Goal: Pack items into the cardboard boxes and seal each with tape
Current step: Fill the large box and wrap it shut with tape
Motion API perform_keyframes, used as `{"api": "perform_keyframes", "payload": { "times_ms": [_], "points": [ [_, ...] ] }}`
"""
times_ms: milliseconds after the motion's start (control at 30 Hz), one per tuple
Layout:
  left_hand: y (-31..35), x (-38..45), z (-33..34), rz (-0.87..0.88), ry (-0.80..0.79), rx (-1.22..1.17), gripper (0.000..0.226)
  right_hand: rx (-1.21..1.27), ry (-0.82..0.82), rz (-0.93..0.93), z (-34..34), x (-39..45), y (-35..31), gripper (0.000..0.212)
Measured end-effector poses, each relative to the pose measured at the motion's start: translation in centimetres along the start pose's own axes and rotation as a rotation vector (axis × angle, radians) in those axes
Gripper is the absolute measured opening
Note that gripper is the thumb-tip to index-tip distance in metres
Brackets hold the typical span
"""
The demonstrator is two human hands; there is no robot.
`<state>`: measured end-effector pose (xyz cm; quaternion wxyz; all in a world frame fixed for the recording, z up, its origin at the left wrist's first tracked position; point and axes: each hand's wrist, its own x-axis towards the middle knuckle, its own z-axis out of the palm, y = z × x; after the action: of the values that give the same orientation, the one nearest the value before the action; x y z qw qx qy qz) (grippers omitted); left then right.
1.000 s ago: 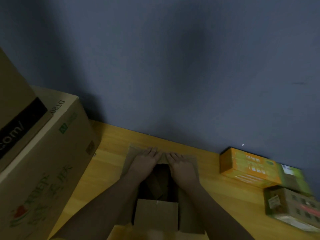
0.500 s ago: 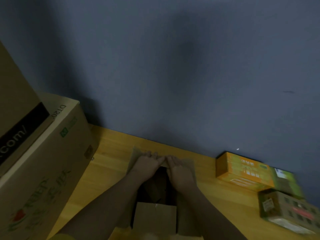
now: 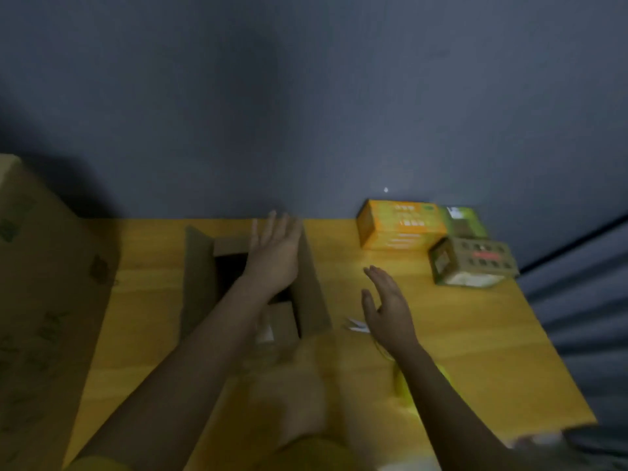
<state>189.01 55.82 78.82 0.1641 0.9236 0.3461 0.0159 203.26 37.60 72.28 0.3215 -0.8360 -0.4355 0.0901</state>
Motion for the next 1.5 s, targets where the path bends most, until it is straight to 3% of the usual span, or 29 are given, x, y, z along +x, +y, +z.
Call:
{"api": "perform_keyframes", "payload": {
  "times_ms": [100,167,233,400,467,567,733,933,1067,1167,1233,1367,1433,1500],
  "points": [
    [5.0,-2.0,2.0,0.27,0.245,-0.203,0.047,-0.058,-0.073,0.186,-2.4,-4.8,6.0,0.037],
    [8.3,-3.2,4.5,0.399,0.284,-0.295,0.038,-0.114,-0.126,0.275,-3.8,-8.2,9.5,0.033],
    [11.1,-3.9,7.6,0.422,0.246,-0.322,0.034,-0.113,-0.196,0.336,-4.7,-11.1,12.1,0.036],
    [16.2,-4.7,15.9,0.167,-0.073,-0.376,0.035,-0.1,-0.365,0.21,-3.2,-14.0,17.2,0.043],
    [17.5,-5.4,18.9,0.059,-0.216,-0.345,0.037,-0.214,-0.538,0.152,-2.1,-14.1,18.6,0.057],
    [18.4,-7.1,22.4,-0.099,-0.408,-0.312,0.046,-0.39,-0.628,0.068,-2.0,-13.9,18.8,0.08],
    [18.9,-9.5,26.2,-0.232,-0.559,-0.401,0.06,-0.293,-0.778,0.179,-2.5,-14.6,19.2,0.086],
    [19.9,-9.2,28.7,-0.11,-0.488,-0.621,0.07,-0.191,-0.791,0.156,-3.3,-14.6,20.6,0.081],
    [20.6,-9.8,29.4,-0.163,-0.461,-0.77,0.069,-0.205,-0.734,0.08,-3.9,-15.1,21.5,0.074],
    [21.0,-11.6,29.4,-0.213,-0.458,-0.742,0.06,-0.187,-0.673,0.055,-4.6,-15.6,21.8,0.067],
    [21.3,-12.5,29.4,-0.226,-0.422,-0.752,0.042,-0.148,-0.628,0.069,-5.1,-15.5,21.6,0.062],
    [22.0,-12.4,27.7,-0.216,-0.151,-0.601,0.012,-0.024,-0.569,0.131,-6.2,-15.2,20.2,0.061],
    [22.1,-11.8,25.7,-0.214,-0.078,-0.405,0.012,0.068,-0.55,0.171,-6.8,-14.9,18.9,0.059],
    [22.2,-11.5,23.6,-0.21,-0.076,-0.383,0.014,0.116,-0.514,0.177,-7.3,-14.7,17.4,0.055]
  ]
}}
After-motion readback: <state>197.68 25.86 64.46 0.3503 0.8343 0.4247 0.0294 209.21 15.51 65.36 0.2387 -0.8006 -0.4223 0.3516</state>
